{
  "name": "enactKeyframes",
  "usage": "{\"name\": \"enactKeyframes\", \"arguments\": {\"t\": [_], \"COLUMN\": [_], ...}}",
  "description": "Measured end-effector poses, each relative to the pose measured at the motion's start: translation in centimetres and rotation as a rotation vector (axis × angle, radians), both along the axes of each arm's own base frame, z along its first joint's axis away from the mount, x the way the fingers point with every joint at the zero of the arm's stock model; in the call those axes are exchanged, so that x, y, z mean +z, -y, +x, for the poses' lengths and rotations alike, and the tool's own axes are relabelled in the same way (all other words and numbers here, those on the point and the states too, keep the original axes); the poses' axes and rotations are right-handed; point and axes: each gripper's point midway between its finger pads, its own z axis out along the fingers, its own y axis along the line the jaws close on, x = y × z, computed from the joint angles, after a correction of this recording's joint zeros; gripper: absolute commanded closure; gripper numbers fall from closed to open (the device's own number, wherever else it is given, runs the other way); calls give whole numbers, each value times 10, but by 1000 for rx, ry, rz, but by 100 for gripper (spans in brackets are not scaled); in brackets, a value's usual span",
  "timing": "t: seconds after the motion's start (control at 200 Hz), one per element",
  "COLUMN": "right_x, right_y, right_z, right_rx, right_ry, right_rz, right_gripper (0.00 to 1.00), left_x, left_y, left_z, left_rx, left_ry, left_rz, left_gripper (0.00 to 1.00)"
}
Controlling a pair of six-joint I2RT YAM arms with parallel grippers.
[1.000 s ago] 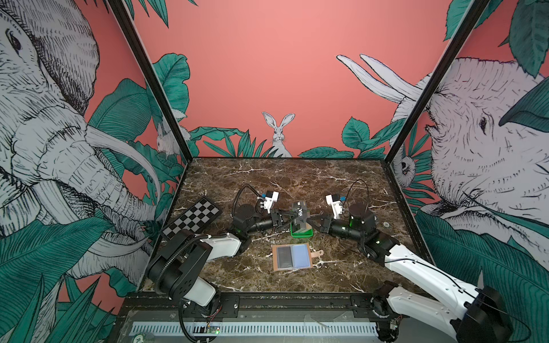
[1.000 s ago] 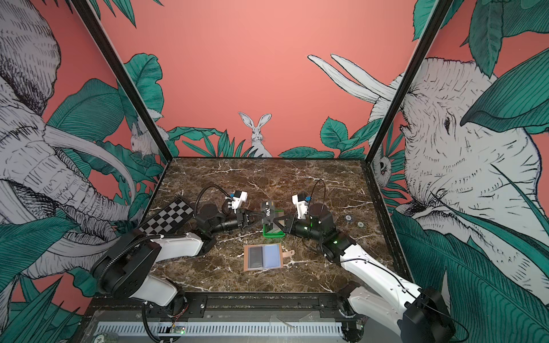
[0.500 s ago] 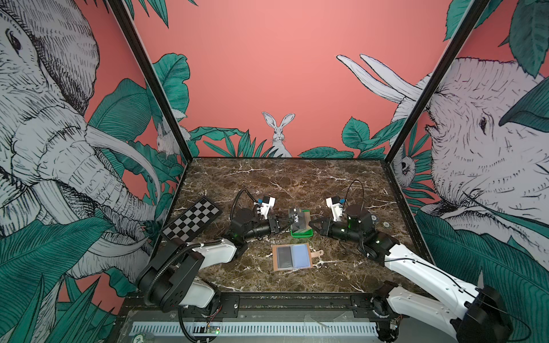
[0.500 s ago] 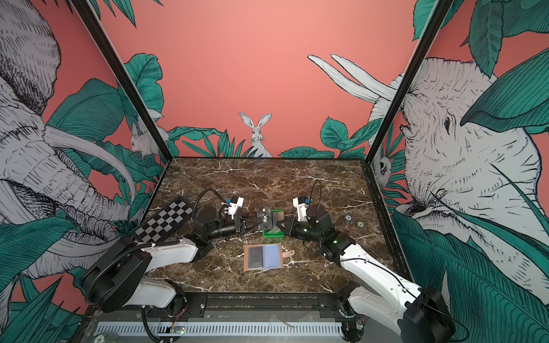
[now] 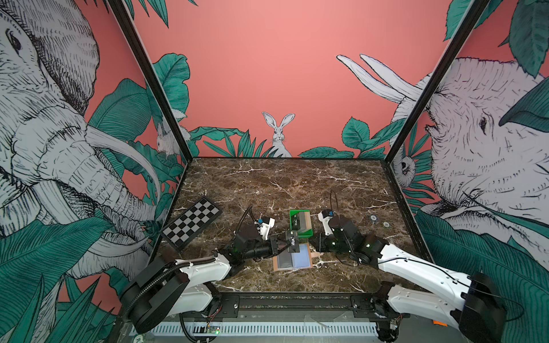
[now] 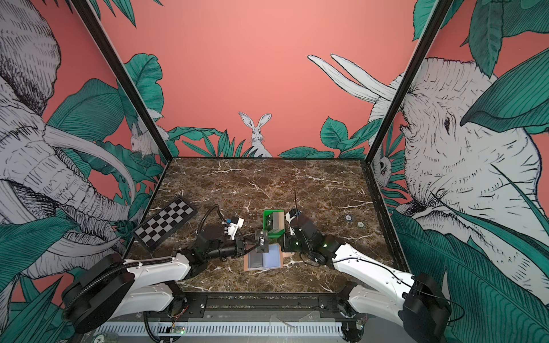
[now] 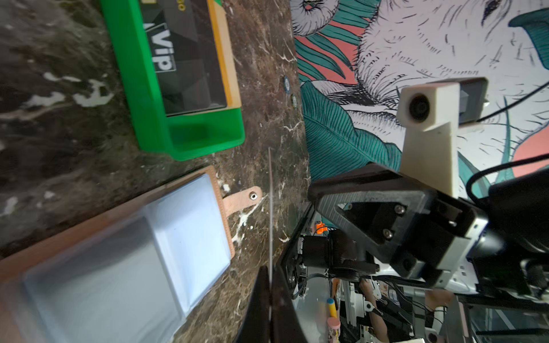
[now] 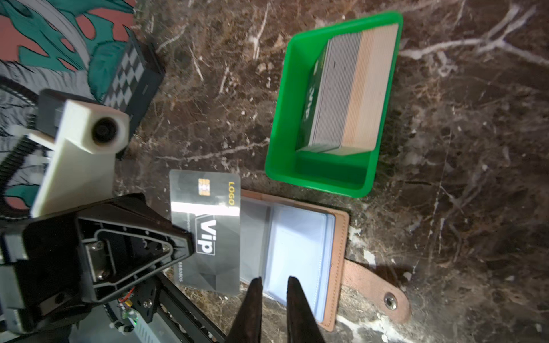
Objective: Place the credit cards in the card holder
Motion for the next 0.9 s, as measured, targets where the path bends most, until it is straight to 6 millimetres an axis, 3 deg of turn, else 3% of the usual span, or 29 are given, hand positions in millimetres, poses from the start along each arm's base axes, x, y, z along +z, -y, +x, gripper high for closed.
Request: {"name": "enactKeyframes", "arguments": {"t": [0.205, 0.335, 0.9], "right_x": [-42, -58, -89], "right_y": [6, 11, 15], "right_z": [-11, -11, -9], "right_rx": [-1, -23, -45], "right_ry": [-73, -97, -140], "right_rz": [-129, -181, -262], "right_gripper": [83, 83, 79], "left_x": [-11, -21, -41], "left_y": [-9, -16, -18], "left_z": [-5, -8, -17], "left_rx": [32, 48, 48], "left_ry": [-11, -28, -64], "left_rz": [39, 69, 125], "left_gripper": [100, 100, 100]}}
